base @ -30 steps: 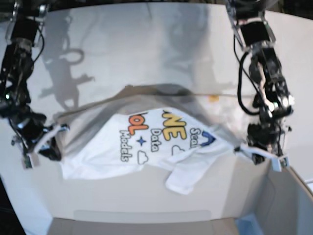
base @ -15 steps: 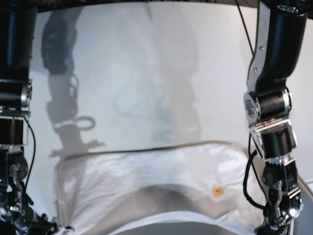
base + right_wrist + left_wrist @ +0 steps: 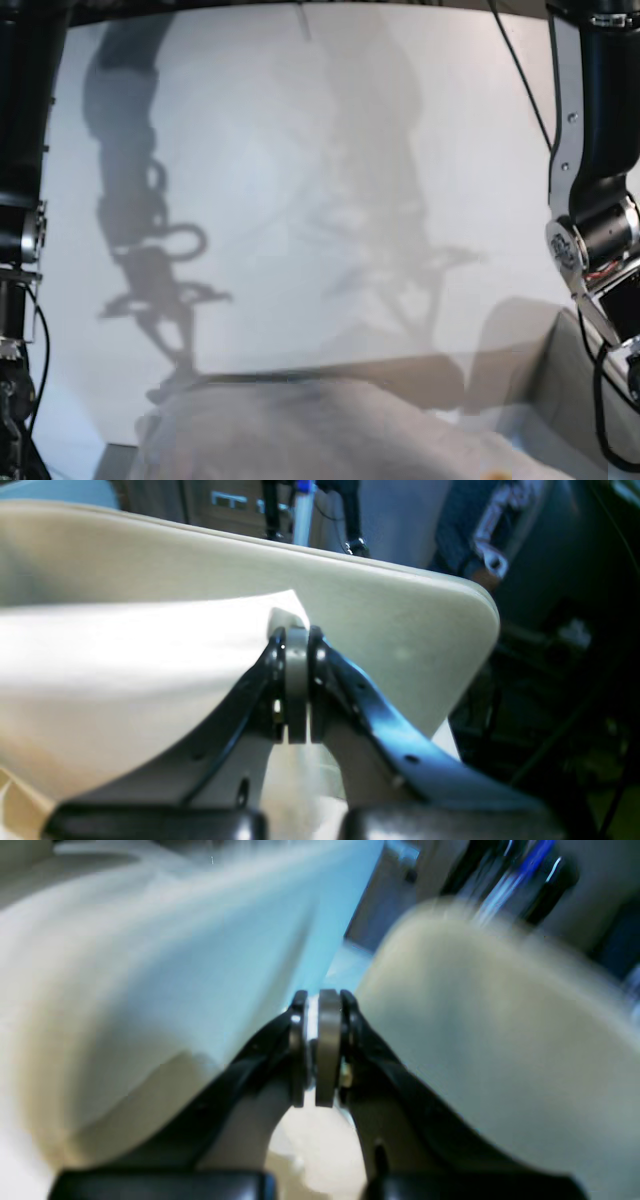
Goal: Layout the t-shirt on the table in an organized manner, then fold the t-shirt properly
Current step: 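Lift the shirt again with both grippers and lay it down smoother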
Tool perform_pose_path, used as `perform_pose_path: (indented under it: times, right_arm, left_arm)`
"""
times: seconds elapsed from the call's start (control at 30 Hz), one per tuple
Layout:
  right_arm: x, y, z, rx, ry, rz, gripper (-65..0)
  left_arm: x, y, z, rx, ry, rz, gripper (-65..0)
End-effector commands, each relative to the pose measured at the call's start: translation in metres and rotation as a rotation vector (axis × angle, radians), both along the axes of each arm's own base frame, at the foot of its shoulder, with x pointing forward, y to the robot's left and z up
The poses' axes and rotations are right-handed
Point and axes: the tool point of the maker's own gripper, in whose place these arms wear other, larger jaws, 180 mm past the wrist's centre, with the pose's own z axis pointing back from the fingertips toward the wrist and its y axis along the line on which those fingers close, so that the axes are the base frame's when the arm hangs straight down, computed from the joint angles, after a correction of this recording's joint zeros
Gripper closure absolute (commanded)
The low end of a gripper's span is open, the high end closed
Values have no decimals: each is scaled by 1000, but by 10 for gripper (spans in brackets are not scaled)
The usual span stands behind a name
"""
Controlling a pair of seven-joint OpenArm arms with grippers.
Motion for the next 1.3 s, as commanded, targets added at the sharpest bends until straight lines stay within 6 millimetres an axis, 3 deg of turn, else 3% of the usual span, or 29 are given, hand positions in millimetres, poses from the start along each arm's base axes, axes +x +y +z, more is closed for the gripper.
perform_pose_path:
  times: [0.0, 0.07, 0.17, 0.23, 0.33, 0.4, 0.5, 0.67, 0.73, 0.93, 1.03, 1.17, 1.27]
  right_arm:
    - [-23, -10, 63, 5, -169, -10, 0]
    - [-35, -2, 75, -15, -215, 8, 0]
    - [-41, 17, 46, -46, -194, 48, 0]
    - [-46, 13, 11, -53, -157, 50, 0]
    - [-55, 10, -59, -41, -60, 56, 0]
    - [-65, 5, -106, -23, 10, 48, 0]
    - [-82, -3, -161, 1, 112, 33, 0]
    - [-128, 3, -247, -9, 307, 42, 0]
    - [-145, 8, -267, 6, 346, 50, 0]
    - [-187, -9, -319, 88, 453, -16, 0]
    - [-205, -25, -337, 141, 495, -76, 0]
    - [-238, 2, -360, 82, 604, -2, 0]
    - [-242, -32, -355, 142, 589, -104, 0]
  left_arm:
    - [-26, 1, 40, 43, -128, 21, 0]
    - [-45, -1, 32, 67, -137, 34, 0]
    - [-57, -1, -7, 98, -79, 52, 0]
    - [-61, -8, -49, 126, -8, 47, 0]
    - [-68, -33, -140, 148, 150, -3, 0]
    - [-86, -45, -192, 143, 243, -22, 0]
    - [-112, -57, -247, 150, 327, -39, 0]
    - [-166, -65, -325, 164, 473, -43, 0]
    - [-181, -67, -347, 155, 524, -48, 0]
    - [-217, -80, -394, 102, 645, -66, 0]
    - [-236, -76, -391, 111, 654, -46, 0]
    - [-263, -60, -405, 91, 713, 5, 0]
    - [-287, -57, -418, 93, 775, 15, 0]
